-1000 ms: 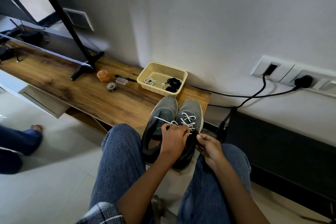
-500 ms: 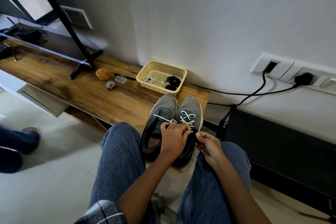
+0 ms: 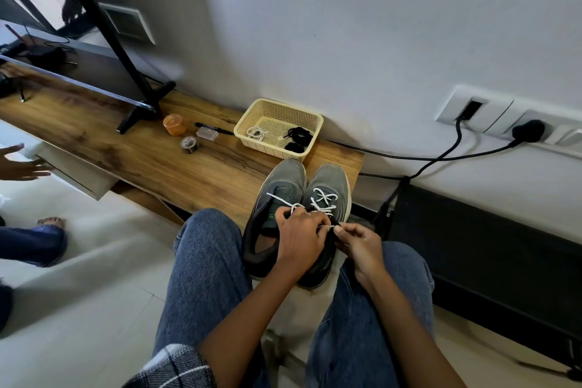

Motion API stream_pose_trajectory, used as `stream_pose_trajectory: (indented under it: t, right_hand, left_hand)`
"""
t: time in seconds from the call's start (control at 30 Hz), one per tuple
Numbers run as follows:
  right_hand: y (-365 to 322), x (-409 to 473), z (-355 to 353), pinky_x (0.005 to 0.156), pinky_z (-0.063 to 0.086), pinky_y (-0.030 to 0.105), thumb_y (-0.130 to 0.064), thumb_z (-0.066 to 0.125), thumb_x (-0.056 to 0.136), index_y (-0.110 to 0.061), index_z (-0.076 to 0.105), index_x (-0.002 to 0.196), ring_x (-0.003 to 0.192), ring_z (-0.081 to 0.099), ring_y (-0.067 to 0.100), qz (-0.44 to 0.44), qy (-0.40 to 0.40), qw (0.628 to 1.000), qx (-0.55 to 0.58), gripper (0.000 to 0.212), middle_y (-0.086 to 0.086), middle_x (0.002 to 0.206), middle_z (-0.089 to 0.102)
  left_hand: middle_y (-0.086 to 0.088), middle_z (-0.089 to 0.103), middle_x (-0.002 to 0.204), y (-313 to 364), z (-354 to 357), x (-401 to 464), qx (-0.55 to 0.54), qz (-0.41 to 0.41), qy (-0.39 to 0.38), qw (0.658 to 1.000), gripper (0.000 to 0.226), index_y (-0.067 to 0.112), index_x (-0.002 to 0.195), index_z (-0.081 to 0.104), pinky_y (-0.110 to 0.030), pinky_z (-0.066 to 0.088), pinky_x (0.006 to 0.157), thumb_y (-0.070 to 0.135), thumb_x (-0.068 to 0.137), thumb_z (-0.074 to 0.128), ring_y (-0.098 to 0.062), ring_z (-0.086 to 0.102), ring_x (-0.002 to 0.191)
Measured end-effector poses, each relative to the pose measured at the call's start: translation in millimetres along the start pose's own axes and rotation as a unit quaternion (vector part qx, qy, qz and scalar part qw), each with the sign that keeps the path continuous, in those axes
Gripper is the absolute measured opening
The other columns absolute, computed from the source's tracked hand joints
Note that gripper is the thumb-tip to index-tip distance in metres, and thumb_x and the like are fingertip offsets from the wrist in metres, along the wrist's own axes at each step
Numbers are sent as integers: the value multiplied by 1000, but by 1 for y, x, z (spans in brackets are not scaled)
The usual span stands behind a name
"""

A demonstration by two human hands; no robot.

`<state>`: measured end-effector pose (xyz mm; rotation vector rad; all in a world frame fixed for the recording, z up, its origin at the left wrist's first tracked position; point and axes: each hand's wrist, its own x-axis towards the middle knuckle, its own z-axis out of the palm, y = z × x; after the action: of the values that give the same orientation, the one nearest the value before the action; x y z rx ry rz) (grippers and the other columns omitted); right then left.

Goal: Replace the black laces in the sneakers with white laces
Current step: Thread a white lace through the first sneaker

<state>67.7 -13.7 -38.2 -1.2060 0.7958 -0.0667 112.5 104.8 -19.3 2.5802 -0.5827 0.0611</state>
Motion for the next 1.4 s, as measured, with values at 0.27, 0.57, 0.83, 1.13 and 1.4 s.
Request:
stream_pose_trajectory:
  t: [0.27,0.57,0.83,1.13,1.4]
  right_hand:
    - [2,-4,-1,78,56,32,-3,72,80,-14,70,80,82,66,20,-117,13,988,-104,11,9,84,71]
    - [5,-9,0,73,53,21,1,69,82,-18,70,77,73,65,5,-158,3,982,-107,19,-1,77,71]
    - [10,-3,2,85,55,45,3,68,82,-11,70,78,82,66,27,-89,19,995,-32,14,14,83,71]
    - [11,-1,1,88,54,46,0,69,82,-10,70,80,85,66,26,-89,13,994,-67,11,13,85,71]
    - [9,0,0,83,54,42,1,67,84,-11,69,78,80,65,21,-91,1,992,-85,13,10,81,70]
  left_hand:
    - [7,67,71,15,-1,1,63,-18,2,998,9,23,74,68,-39,17,94,28,80,62,-18,60,84]
    - [4,70,81,22,-6,9,38,-36,-3,999,15,19,86,71,-34,11,100,27,88,58,-18,60,90]
    - [5,69,81,17,0,-3,5,-70,-1,998,14,23,83,70,-33,13,97,25,87,57,-16,60,89]
    - [6,69,81,14,6,-8,-18,-64,-1,998,10,23,82,68,-31,15,95,20,88,61,-15,61,87]
    - [6,68,84,10,4,-9,-33,-65,5,997,14,23,87,68,-28,12,95,21,93,55,-14,59,92]
